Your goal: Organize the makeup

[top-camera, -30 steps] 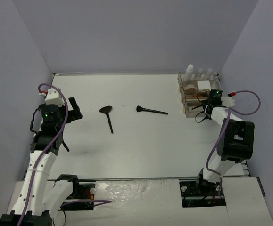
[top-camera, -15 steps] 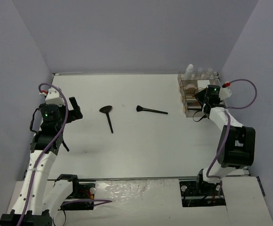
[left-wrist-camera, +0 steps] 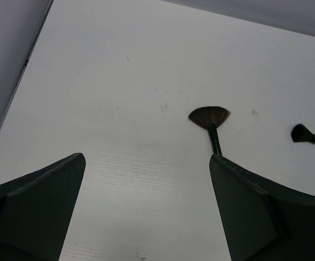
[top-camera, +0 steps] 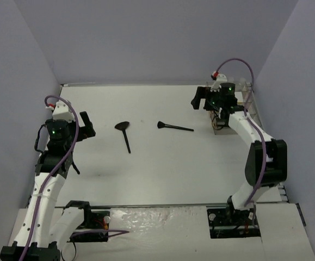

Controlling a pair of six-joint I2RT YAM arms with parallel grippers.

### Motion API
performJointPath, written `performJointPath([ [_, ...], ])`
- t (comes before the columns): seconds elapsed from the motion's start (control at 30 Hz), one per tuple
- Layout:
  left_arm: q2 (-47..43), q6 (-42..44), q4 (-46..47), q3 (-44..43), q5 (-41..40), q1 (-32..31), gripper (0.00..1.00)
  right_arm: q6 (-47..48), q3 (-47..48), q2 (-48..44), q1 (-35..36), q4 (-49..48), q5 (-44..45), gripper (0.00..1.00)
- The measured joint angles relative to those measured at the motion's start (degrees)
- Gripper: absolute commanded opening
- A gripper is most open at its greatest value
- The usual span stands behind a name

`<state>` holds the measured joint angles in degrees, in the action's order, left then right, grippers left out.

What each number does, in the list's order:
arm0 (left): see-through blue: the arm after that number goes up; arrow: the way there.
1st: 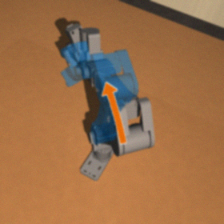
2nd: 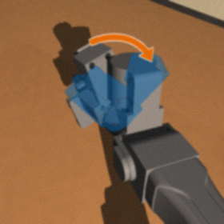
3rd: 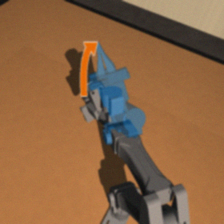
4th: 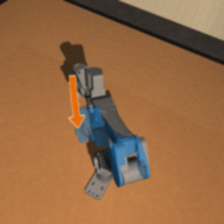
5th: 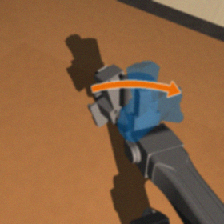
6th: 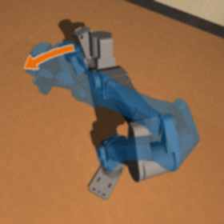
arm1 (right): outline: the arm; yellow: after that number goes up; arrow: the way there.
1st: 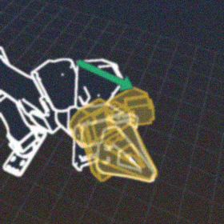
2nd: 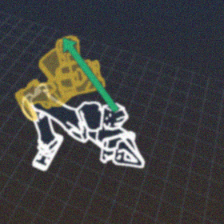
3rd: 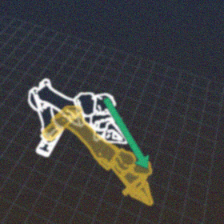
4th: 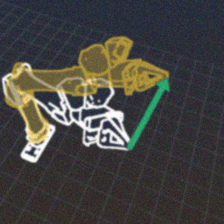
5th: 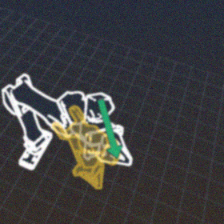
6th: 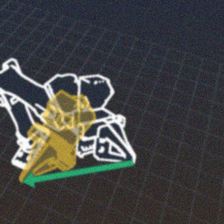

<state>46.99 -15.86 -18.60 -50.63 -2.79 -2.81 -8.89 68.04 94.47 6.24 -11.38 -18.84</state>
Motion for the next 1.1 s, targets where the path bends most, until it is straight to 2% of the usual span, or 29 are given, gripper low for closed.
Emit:
performJointPath([
  [0.13, 0.2, 0.0, 0.0, 0.0, 0.0, 0.0, 0.97, 8.8, 6.6, 8.2, 4.0, 4.1, -4.3, 0.99],
  [0.47, 0.3, 0.0, 0.0, 0.0, 0.0, 0.0, 0.97, 26.8, 18.9, 23.1, 16.7, 16.2, -6.5, 0.84],
  [0.83, 0.3, 0.0, 0.0, 0.0, 0.1, 0.0, 0.97, 33.1, 20.6, 29.0, 18.1, 21.5, -2.2, 0.68],
  [0.93, 0.3, 0.0, 0.0, 0.0, 0.1, 0.0, 0.97, 33.4, 20.5, 29.0, 18.1, 21.7, -1.6, 0.52],
  [1.0, 0.3, 0.0, 0.0, 0.0, 0.1, 0.0, 0.97, 33.1, 19.8, 28.8, 18.2, 21.2, -1.6, 0.31],
  [1.1, 0.3, 0.0, 0.0, 0.0, 0.4, 0.0, 0.97, 32.8, 17.8, 27.6, 18.4, 20.2, -1.5, 0.13],
])
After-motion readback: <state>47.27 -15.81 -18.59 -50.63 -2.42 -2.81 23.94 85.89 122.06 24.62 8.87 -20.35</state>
